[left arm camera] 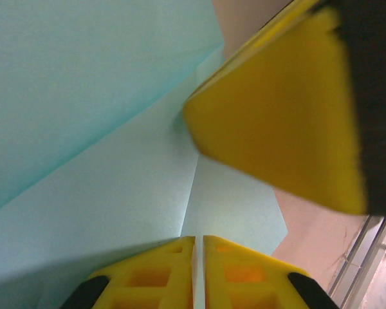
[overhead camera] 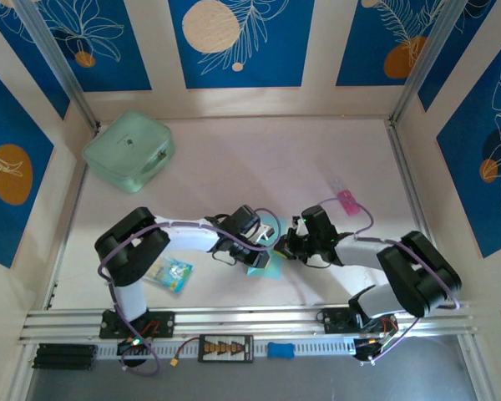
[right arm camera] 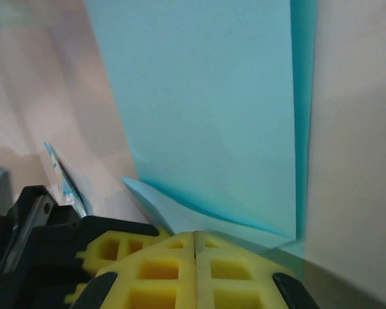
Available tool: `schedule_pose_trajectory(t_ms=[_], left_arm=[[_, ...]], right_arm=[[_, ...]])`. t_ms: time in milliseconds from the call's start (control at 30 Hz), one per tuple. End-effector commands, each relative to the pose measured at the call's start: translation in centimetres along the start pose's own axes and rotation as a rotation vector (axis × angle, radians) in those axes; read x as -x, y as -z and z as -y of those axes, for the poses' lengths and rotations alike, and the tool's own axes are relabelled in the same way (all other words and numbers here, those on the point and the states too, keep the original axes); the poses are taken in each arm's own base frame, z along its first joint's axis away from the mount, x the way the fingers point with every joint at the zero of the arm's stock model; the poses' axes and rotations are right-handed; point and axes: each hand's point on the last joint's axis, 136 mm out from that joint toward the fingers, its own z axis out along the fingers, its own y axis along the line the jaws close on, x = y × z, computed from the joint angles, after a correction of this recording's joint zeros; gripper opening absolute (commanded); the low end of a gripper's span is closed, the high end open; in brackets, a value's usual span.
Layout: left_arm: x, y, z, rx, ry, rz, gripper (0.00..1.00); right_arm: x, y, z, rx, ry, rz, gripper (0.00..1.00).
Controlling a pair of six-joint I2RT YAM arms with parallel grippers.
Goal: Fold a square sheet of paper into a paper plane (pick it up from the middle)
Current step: Fold the triangle a second time at the center of the table.
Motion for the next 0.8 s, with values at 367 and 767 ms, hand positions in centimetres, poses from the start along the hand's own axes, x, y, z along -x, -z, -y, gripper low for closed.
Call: schedule_pose_trajectory(t_ms=[367,767], left_arm=[[-1.1,0.9,-0.7,0.037,0.018,-0.013,0.15],[-3.2,1.9,-1.9,0.095,0.021,-0.049,0.15]], right_arm=[[-0.4,-1.4,4.0,-0.128,-0.117,-0.008,0.0],[-0.1,-1.2,4.6,-0.139,-0.109,-0.007,0.0]])
